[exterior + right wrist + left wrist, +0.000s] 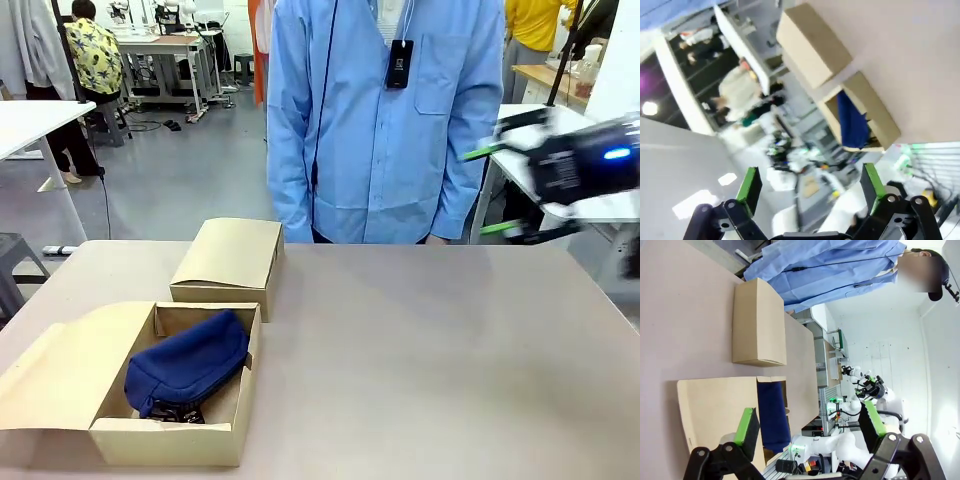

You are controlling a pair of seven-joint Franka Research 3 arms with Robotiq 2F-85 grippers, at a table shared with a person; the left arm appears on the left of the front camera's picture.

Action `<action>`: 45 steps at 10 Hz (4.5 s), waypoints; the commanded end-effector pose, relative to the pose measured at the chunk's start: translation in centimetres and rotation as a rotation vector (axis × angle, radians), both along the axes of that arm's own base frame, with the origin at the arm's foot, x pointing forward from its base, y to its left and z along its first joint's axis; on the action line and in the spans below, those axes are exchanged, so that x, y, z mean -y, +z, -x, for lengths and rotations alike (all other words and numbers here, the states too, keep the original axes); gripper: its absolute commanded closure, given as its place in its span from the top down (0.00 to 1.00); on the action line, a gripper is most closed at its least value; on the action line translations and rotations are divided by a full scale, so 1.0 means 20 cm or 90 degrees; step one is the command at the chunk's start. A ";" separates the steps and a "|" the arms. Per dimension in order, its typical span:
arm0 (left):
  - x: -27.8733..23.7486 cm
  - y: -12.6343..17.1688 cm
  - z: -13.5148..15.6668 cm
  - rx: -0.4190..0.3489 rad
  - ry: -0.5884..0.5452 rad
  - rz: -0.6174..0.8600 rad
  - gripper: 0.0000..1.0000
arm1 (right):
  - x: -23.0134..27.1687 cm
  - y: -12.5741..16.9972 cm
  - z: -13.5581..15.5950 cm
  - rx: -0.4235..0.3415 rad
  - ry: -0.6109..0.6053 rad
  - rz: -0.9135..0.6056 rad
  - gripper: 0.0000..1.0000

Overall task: Place items inside the box.
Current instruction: Pick up a Pencil pouch or Stapler and place it inside the Mailer Box closest to the robot, then close the lid of the Mailer Box closest to the robot.

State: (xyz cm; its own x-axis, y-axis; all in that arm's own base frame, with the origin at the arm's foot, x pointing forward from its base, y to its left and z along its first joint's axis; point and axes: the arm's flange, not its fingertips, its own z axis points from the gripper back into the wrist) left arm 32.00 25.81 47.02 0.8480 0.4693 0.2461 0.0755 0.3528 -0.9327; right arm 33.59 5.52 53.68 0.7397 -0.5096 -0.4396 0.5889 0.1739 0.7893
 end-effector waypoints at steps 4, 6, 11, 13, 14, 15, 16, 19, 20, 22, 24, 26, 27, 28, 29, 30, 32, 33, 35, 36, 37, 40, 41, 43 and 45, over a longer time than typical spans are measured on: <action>0.00 0.01 0.00 0.017 -0.005 0.003 1.00 | 0.81 -0.29 0.53 0.005 0.130 -0.081 1.00; 0.00 0.01 0.00 0.017 -0.005 0.003 1.00 | 0.68 -0.46 0.47 -0.019 0.130 0.002 1.00; 0.00 0.01 0.00 0.017 -0.005 0.003 1.00 | 0.92 -0.21 0.53 -0.017 0.116 -0.107 1.00; 0.00 0.01 0.00 0.017 -0.005 0.003 1.00 | 0.92 -0.21 0.53 -0.017 0.116 -0.107 1.00; 0.00 0.01 0.00 0.017 -0.005 0.003 1.00 | 0.92 -0.21 0.53 -0.017 0.116 -0.107 1.00; 0.00 0.01 0.00 0.017 -0.005 0.003 1.00 | 0.92 -0.21 0.53 -0.017 0.116 -0.107 1.00; 0.00 0.01 0.00 0.017 -0.005 0.003 1.00 | 0.92 -0.21 0.53 -0.017 0.116 -0.107 1.00; 0.24 0.06 -0.14 0.281 -0.177 -0.128 1.00 | 0.92 -0.21 0.53 -0.017 0.116 -0.107 1.00; 0.39 0.02 -0.19 0.471 -0.246 -0.335 1.00 | 0.92 -0.21 0.53 -0.017 0.116 -0.107 1.00; 0.50 -0.04 -0.19 0.529 -0.377 -0.314 1.00 | 0.92 -0.21 0.53 -0.017 0.116 -0.107 1.00; 0.42 -0.19 -0.27 0.575 -0.331 -0.338 1.00 | 0.92 -0.21 0.53 -0.017 0.116 -0.107 1.00; 0.58 0.01 -0.24 0.379 -0.361 -0.285 1.00 | 0.92 -0.21 0.53 -0.017 0.116 -0.107 1.00; 0.58 0.01 -0.24 0.379 -0.361 -0.285 1.00 | 0.92 -0.21 0.53 -0.017 0.116 -0.107 1.00; 0.58 0.01 -0.24 0.379 -0.361 -0.285 1.00 | 0.92 -0.21 0.53 -0.017 0.116 -0.107 1.00; 0.56 -0.05 -0.25 0.409 -0.369 -0.303 1.00 | 0.92 -0.21 0.53 -0.017 0.116 -0.107 1.00; 0.57 -0.10 -0.28 0.457 -0.475 -0.265 1.00 | 0.92 -0.21 0.53 -0.017 0.116 -0.107 1.00; 0.36 -0.23 -0.31 0.676 -0.458 -0.278 1.00 | 0.92 -0.21 0.53 -0.017 0.116 -0.107 1.00; 0.23 -0.28 -0.28 0.708 -0.417 -0.277 1.00 | 0.92 -0.21 0.53 -0.017 0.116 -0.107 1.00; 0.08 -0.42 -0.19 0.717 -0.372 -0.327 1.00 | 0.92 -0.21 0.53 -0.017 0.116 -0.107 1.00; 0.07 -0.51 -0.17 0.699 -0.366 -0.344 1.00 | 0.92 -0.21 0.53 -0.017 0.116 -0.107 1.00; 0.11 -0.61 -0.18 0.675 -0.330 -0.347 1.00 | 0.92 -0.21 0.53 -0.017 0.116 -0.107 1.00; 0.02 -0.56 -0.13 0.685 -0.355 -0.345 1.00 | 0.92 -0.21 0.53 -0.017 0.116 -0.107 1.00; 0.02 -0.56 -0.13 0.685 -0.355 -0.345 1.00 | 0.92 -0.21 0.53 -0.017 0.116 -0.107 1.00; 0.06 -0.70 -0.16 0.701 -0.349 -0.432 1.00 | 0.92 -0.21 0.53 -0.017 0.116 -0.107 1.00; 0.03 -0.79 -0.12 0.723 -0.462 -0.441 1.00 | 0.92 -0.21 0.53 -0.017 0.116 -0.107 1.00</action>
State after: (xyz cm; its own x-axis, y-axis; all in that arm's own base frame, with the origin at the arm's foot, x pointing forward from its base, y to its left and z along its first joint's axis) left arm 35.02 25.22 32.33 0.1043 -0.3743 0.9214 0.9443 0.3279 0.0263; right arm 23.11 -12.91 48.92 0.7980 -0.2923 -0.5270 0.5844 0.1620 0.7951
